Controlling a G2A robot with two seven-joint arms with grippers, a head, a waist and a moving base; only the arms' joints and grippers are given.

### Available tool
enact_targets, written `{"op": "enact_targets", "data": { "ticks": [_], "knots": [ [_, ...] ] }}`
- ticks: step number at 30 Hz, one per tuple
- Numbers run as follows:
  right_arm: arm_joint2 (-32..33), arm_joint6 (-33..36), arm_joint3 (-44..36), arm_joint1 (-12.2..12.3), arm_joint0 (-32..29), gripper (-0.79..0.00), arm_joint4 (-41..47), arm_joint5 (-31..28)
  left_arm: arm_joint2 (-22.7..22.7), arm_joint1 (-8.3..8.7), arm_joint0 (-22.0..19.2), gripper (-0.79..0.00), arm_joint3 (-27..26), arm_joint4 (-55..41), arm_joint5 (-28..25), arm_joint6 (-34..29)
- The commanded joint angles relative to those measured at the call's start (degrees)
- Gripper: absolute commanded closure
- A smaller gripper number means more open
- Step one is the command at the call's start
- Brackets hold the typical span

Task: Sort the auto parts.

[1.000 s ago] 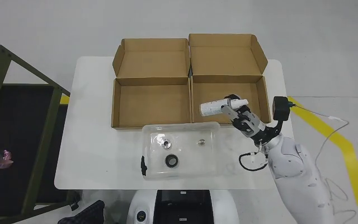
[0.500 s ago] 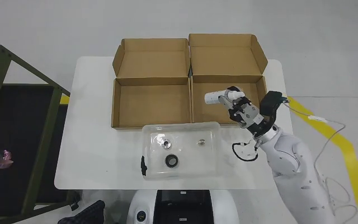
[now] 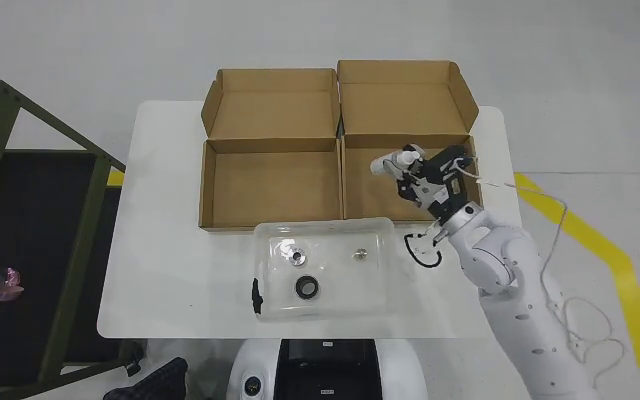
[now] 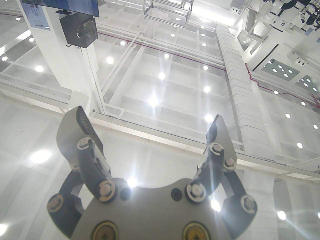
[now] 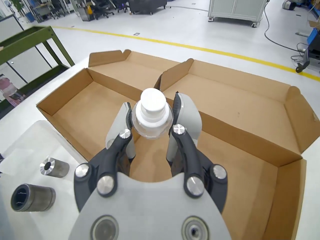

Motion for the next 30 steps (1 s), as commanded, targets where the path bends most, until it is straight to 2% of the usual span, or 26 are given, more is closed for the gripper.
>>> {"op": "enact_targets", "data": {
  "ticks": [1,10,16,17,19,22,26,27,30],
  "knots": [
    [-1.8,1.7,1.3,-0.2,1.6,0.0,-2.3,0.8,0.0,0.0,0.0,-0.785,0.0,0.0,0.0,0.0],
    [-8.7,4.6,9.3,-1.7,8.0,0.0,-6.2,4.1,0.0,0.0,0.0,-0.785,0.0,0.0,0.0,0.0],
    [-11.0,5.7,12.7,-2.4,10.5,0.0,-7.2,4.5,0.0,0.0,0.0,-0.785,0.0,0.0,0.0,0.0],
    [-11.2,5.9,13.1,-2.5,10.8,-0.086,-7.2,4.5,0.0,0.0,0.0,-0.785,0.0,0.0,0.0,0.0],
    [-11.6,6.3,13.8,-2.6,11.3,-0.209,-7.3,4.5,0.0,0.0,0.0,-0.785,0.0,0.0,0.0,0.0],
    [-12.3,6.8,14.8,-2.9,12.1,-0.274,-7.4,4.2,0.0,0.0,0.0,-0.785,0.0,0.0,0.0,0.0],
    [-12.9,7.2,15.7,-3.2,12.7,-0.397,-7.4,4.1,0.0,0.0,0.0,-0.785,0.0,0.0,0.0,0.0],
    [-13.0,7.2,15.9,-3.3,12.8,-0.526,-7.3,4.1,0.0,0.0,0.0,-0.785,0.0,0.0,0.0,0.0],
    [-13.1,7.3,16.0,-3.4,13.0,-0.705,-7.3,4.0,0.0,0.0,0.0,-0.785,0.0,0.0,0.0,0.0]
  ]
}}
